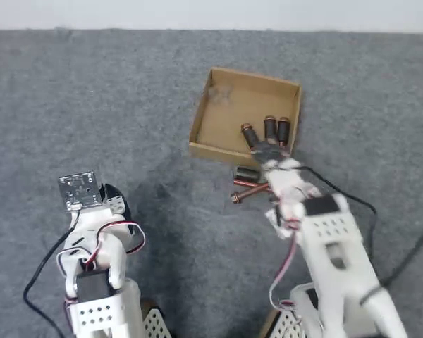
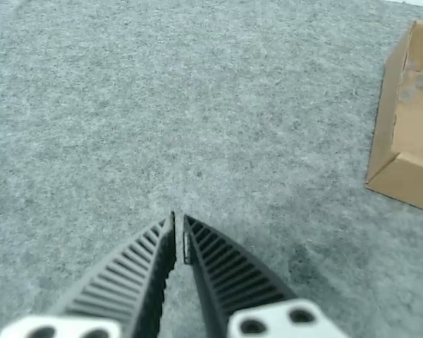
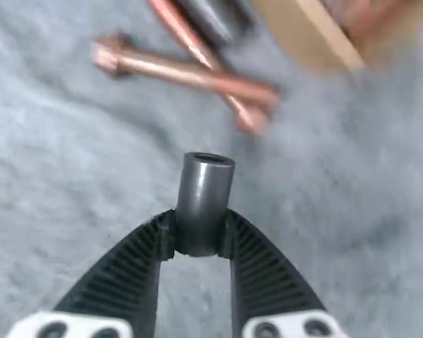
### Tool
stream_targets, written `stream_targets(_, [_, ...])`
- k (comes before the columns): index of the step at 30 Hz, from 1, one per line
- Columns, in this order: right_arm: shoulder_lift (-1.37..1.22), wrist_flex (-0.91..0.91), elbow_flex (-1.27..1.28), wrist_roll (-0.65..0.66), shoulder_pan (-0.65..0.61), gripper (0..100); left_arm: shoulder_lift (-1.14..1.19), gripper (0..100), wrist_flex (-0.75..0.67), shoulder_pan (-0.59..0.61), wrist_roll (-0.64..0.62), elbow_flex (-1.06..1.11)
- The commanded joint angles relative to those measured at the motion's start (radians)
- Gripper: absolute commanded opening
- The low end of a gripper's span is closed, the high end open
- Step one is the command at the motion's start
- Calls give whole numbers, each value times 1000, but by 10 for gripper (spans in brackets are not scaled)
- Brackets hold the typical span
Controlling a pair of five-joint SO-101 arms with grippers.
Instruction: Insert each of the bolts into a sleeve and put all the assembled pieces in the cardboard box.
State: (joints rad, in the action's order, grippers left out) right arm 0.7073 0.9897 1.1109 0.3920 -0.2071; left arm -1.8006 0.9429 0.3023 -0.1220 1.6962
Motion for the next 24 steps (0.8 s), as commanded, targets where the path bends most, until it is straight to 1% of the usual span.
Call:
stream_targets(1, [191,-10,80,-44,133,7,-14,12,-28,5,12,-12])
stream_targets(7, [395,-51,273,-37,423,7,-14,12,2,3,11,-12])
stream_targets(10, [460,-64,334,6,519,7,-14,12,9,3,11,-12])
stream_targets(12, [483,-62,348,9,545,7,-14,12,14,3,9,-12])
stream_targets(16, [496,-51,358,12,559,7,-15,12,52,3,6,-12])
stream_targets(20, [496,-53,359,14,562,7,-15,12,57,-2,3,-12])
stream_targets(22, [496,-53,361,15,561,7,-15,12,58,-44,3,-18])
stream_targets(24, [496,-59,361,17,559,7,-15,12,100,-86,-5,-64])
